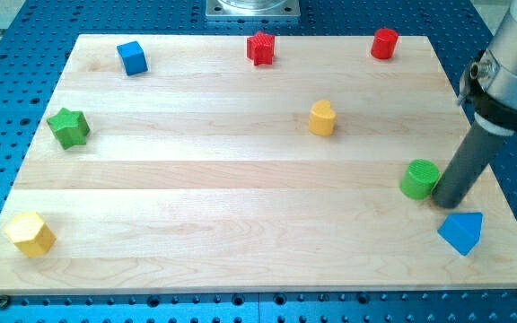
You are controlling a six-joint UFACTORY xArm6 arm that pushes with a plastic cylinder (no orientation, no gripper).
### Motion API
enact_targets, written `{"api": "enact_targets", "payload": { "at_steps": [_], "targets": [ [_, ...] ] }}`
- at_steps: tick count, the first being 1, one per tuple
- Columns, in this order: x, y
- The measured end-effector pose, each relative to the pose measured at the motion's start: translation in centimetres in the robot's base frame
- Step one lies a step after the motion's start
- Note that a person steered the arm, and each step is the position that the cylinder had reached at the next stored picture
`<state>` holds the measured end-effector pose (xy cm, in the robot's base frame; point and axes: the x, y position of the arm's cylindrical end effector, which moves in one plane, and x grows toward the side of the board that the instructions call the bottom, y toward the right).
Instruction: Place the triangle diagonally to the cube
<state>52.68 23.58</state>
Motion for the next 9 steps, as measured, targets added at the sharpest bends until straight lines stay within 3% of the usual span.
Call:
{"api": "enact_targets", "payload": {
  "at_steps": [1,2,3,4,5,6,7,8,9],
  "targets": [
    [0.9,9.7],
    [5.4,5.2],
    [4.4,-2.3],
    [-0.6,-10.9],
    [-0.8,-14.5],
    [0.8,-8.0],
    [7.4,-9.3],
    [3.6,-13.8],
    [1.4,-14.6]
  ]
}}
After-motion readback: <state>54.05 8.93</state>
